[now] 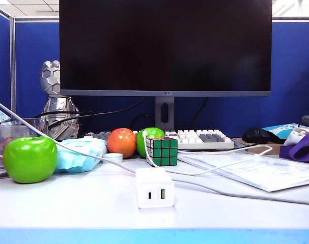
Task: Pick up the Type-C charging cable and the charging base, insert one end of the Type-C charger into the corresponding slot on the base, and finally place the plugged-in charger back on the table.
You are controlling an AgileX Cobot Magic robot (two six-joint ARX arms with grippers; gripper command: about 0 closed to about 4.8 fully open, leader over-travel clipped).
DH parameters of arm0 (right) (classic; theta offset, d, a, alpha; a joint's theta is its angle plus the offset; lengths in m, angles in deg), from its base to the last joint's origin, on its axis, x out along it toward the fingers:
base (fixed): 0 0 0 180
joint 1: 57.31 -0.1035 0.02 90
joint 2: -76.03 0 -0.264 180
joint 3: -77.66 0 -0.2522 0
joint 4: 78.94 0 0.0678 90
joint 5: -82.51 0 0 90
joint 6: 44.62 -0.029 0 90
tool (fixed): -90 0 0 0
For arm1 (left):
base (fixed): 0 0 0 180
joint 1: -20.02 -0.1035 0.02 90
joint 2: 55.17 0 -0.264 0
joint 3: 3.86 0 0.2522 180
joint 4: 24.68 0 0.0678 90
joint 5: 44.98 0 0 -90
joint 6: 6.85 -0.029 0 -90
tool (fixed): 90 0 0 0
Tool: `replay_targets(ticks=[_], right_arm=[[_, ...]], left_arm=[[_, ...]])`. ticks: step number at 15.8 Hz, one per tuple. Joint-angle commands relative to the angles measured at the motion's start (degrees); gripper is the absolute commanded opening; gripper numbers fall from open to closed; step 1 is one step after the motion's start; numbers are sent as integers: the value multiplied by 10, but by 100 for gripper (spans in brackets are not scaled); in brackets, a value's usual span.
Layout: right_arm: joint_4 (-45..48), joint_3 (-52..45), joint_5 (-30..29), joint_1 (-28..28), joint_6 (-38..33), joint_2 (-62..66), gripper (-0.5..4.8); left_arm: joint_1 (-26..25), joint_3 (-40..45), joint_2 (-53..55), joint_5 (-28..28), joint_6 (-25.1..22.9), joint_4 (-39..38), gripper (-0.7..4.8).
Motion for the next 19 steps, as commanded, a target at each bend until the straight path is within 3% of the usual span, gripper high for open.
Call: replay_targets(ticks=[1, 5, 6, 7, 8, 11, 13, 14, 19], right_arm=[[6, 56, -2, -1, 2, 65, -6], [16, 137, -17, -2, -9, 162, -6], [19, 153, -17, -2, -14, 180, -6], [24, 187, -22, -2, -13, 219, -6], [31, 202, -38, -2, -13, 239, -6], [32, 252, -122, -2, -14, 306, -6], [32, 290, -187, -2, -14, 357, -7], [38, 316, -246, -4, -14, 393, -7], [41, 349, -251, -77, -9, 457, -6]], left_arm=[[0, -93, 99, 83, -4, 12, -3], [0, -207, 193, 207, -1, 7, -3], [0, -230, 210, 214, 2, -17, -3], [13, -273, 238, 211, 2, -85, -3], [23, -283, 247, 209, 2, -98, -3], [61, -283, 257, 212, 5, -90, -3], [113, -284, 271, 211, 28, -92, -3], [145, -284, 288, 211, 54, -95, -3], [260, -284, 360, 197, 80, -104, -3]])
